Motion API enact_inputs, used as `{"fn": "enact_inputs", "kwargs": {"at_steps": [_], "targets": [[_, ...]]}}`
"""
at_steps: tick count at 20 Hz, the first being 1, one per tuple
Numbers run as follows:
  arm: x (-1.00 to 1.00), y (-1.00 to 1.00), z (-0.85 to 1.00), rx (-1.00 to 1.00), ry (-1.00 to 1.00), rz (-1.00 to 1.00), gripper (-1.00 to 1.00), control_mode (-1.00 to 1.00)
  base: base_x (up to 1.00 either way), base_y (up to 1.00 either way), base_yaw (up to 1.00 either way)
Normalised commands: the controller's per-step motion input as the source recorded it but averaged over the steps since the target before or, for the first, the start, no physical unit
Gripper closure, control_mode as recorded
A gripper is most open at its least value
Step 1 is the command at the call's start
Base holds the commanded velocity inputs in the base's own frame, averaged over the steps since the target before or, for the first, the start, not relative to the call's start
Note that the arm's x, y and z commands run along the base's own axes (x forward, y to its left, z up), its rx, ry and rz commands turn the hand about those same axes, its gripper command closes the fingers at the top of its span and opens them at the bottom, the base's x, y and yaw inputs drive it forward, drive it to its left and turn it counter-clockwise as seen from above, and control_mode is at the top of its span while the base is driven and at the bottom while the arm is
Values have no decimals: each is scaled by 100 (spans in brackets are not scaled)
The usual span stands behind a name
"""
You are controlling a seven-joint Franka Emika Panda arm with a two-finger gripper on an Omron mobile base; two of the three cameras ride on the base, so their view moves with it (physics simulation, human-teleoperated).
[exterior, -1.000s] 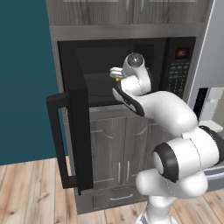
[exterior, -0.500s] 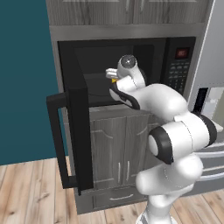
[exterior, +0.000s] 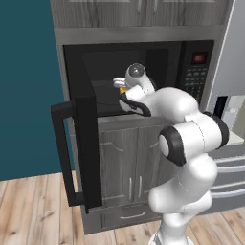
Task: Place the microwavable item in the microwave. Then, close the microwave door and press the start button.
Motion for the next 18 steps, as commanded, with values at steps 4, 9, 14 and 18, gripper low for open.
{"fn": "enact_inputs", "kwargs": {"at_steps": [4, 9, 14, 18], "targets": [[42, 6, -18, 0, 1, 0, 100, -100, 0, 0, 0], [46, 8, -20, 0, 1, 0, 100, -100, 0, 0, 0], [45, 5, -20, 0, 1, 0, 100, -100, 0, 0, 0], [33, 0, -16, 0, 0, 0, 100, -100, 0, 0, 0]]}}
